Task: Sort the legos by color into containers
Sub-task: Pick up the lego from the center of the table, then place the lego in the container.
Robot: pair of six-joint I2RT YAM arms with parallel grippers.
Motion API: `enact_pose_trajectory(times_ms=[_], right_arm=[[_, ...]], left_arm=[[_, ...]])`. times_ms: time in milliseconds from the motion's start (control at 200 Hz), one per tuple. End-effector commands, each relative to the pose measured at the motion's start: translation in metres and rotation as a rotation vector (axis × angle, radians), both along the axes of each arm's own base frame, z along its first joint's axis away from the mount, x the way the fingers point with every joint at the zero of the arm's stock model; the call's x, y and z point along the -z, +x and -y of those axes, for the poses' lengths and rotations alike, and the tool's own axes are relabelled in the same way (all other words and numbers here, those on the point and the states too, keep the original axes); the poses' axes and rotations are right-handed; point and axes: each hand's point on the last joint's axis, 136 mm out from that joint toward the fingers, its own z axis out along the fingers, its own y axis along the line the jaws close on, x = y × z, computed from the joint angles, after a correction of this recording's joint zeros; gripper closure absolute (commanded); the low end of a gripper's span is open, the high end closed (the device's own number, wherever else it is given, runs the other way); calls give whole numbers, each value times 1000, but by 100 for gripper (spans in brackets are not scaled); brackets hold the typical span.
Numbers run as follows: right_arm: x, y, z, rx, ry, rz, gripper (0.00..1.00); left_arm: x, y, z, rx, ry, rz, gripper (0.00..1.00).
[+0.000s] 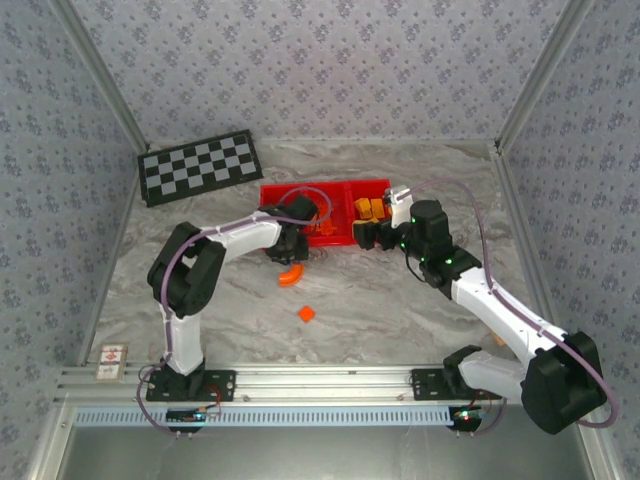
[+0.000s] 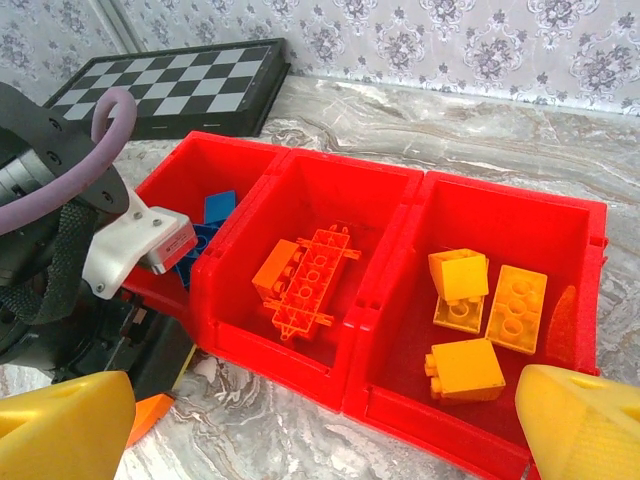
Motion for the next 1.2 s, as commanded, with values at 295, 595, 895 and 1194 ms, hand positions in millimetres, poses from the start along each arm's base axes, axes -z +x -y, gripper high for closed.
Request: enact_pose_trajectory(times_ms=[295,595,895,1194], right_arm=[[-5,1,5,34,16,29,0],[-2,2,4,29,25,16,0],[-2,2,7,38,19,20,0],[1,4,9,41,24,12,0]], left_arm=[[-60,-7,-12,-27,-57,99,75],[-117,15,-17,4,-36,225,73],[-133,75,-25,-6,6,269,72],[-114,119,-18,-21,-42,243,71]])
